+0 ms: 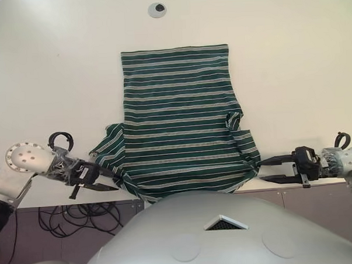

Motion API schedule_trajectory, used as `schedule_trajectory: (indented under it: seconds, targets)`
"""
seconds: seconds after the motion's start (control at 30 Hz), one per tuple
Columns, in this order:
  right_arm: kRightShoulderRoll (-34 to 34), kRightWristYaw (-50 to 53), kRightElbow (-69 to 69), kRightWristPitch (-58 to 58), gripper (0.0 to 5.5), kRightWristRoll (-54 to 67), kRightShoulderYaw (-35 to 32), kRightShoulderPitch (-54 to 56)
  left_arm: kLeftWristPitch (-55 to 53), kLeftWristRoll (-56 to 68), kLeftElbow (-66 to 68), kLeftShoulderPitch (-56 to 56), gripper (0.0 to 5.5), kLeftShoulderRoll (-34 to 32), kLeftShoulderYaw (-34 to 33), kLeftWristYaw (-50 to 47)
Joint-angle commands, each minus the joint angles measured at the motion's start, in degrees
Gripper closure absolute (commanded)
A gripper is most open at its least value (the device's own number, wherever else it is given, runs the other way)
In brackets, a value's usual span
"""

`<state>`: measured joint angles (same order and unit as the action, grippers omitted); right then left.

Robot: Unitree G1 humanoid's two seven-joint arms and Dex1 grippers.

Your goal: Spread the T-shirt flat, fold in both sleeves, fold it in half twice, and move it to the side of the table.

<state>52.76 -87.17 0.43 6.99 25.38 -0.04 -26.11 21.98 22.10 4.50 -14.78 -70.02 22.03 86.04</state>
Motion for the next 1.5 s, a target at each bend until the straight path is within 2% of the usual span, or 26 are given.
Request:
schedule_trajectory:
  seconds: [0.03, 0.13, 0.23, 0.33, 0.47, 0.53, 0.6, 0.7, 0.8, 0.93, 1.07, 1.17, 1.33, 1.43, 1.5]
  targets:
    - [0.15, -1.47, -1.57, 0.46, 3.56, 3.10, -2.69, 2.37, -2.66, 0.26, 0.52, 1.04, 4.31, 1.07, -1.38, 3.48]
    - [-1.08, -1.82, -3.29, -3.23, 3.56, 8.30, -4.59, 6.21, -4.96, 4.67, -1.77, 2.78, 4.31, 2.58, -3.40, 5.78]
    - [-2.48, -1.32, -4.47, -6.27, 3.56, 13.43, -6.81, 9.78, -8.57, 13.81, -6.85, 3.00, 4.31, 1.31, -5.13, 6.42]
    - [-6.40, 3.38, -6.60, -8.00, 3.56, 14.96, -6.80, 14.15, -13.24, 20.12, -10.27, 2.83, 4.31, 0.83, -8.00, 6.27]
    - [-10.00, 6.45, -8.55, -8.56, 3.51, 14.36, -5.48, 17.40, -18.69, 17.61, -10.54, 3.79, 3.65, 0.75, -8.27, 6.33]
    - [-14.43, 11.06, -5.40, -6.52, 3.51, 10.61, -3.67, 22.63, -20.39, 21.35, -11.21, 6.59, 3.44, 5.22, -12.46, 4.18]
    - [-19.88, 17.96, 0.80, -1.97, 3.51, 2.39, -0.27, 28.86, -21.88, 22.51, -7.15, 15.17, 3.44, 14.39, -15.41, -3.80]
    - [-24.47, 25.74, 14.38, 7.72, 3.51, -14.20, 7.07, 36.16, -13.25, 3.21, 9.38, 26.66, 3.44, 24.99, -11.06, -16.49]
    - [-27.20, 39.74, 33.96, 13.58, 3.51, -32.24, 15.37, 46.27, -4.71, -22.92, 29.62, 34.81, 3.44, 28.13, -0.38, -31.33]
    - [-30.78, 52.11, 52.49, 12.99, 3.51, -41.62, 20.45, 56.79, -1.48, -37.27, 46.94, 44.64, 3.44, 32.53, 6.86, -43.69]
    - [-33.35, 61.24, 62.63, 14.00, 3.51, -43.21, 20.38, 62.94, 2.25, -41.70, 57.84, 51.95, 3.44, 36.92, 8.14, -54.14]
    - [-34.17, 62.92, 65.49, 20.60, 3.51, -41.76, 18.46, 63.97, 11.69, -40.66, 61.23, 54.55, 3.44, 38.63, 5.29, -57.69]
    - [-33.88, 55.75, 58.75, 37.36, 3.51, -30.21, 10.63, 61.62, 24.70, -32.63, 60.35, 53.39, 3.44, 40.70, -2.41, -54.33]
    - [-32.06, 50.95, 51.86, 41.91, 3.51, -24.96, 8.47, 57.58, 28.81, -29.69, 56.69, 53.00, 3.44, 40.79, -6.39, -55.25]
    - [-29.65, 47.93, 45.17, 42.72, 3.51, -22.75, 8.09, 52.62, 31.15, -28.31, 51.71, 49.75, 3.44, 39.70, -6.70, -52.18]
